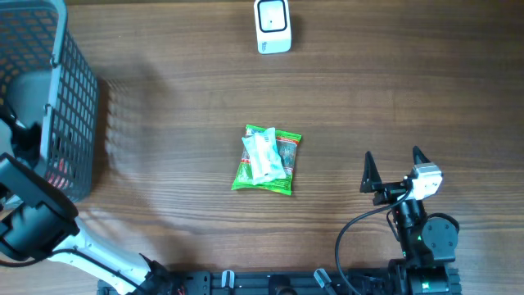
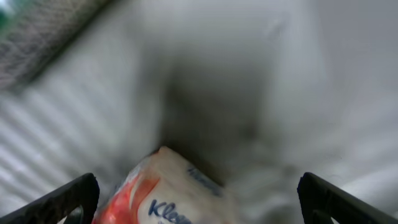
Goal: Scan the item barcode
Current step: 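Reach the left gripper back into the grey basket, then grasp the red Kleenex tissue pack with the left gripper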
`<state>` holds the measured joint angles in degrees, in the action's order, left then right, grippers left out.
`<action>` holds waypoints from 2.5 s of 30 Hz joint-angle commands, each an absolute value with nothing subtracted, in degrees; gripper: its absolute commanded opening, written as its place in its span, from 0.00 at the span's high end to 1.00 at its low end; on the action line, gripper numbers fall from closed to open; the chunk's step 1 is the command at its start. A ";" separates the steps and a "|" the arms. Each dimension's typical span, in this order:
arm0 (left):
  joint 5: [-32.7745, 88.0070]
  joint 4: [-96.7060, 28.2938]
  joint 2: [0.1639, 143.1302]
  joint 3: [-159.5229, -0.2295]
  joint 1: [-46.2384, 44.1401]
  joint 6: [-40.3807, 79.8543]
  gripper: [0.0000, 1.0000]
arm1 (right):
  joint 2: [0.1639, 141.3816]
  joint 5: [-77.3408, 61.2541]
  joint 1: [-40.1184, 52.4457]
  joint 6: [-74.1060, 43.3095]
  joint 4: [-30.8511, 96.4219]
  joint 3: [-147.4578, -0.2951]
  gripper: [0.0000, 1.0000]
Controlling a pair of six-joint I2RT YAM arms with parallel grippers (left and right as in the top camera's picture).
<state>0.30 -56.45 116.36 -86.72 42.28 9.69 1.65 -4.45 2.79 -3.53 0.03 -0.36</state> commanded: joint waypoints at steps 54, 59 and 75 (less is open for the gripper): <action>-42.57 -36.99 100.84 -64.42 -20.99 22.96 0.64 | 1.67 -3.90 2.61 -3.03 -0.12 -0.30 0.00; -47.88 -33.76 104.79 -62.76 -20.99 22.79 0.60 | 1.67 -3.90 2.61 -3.03 -0.12 -0.30 0.00; -44.03 -26.24 105.86 -55.37 -20.99 23.64 0.54 | 1.67 -3.88 2.61 -3.03 -0.12 -0.30 0.00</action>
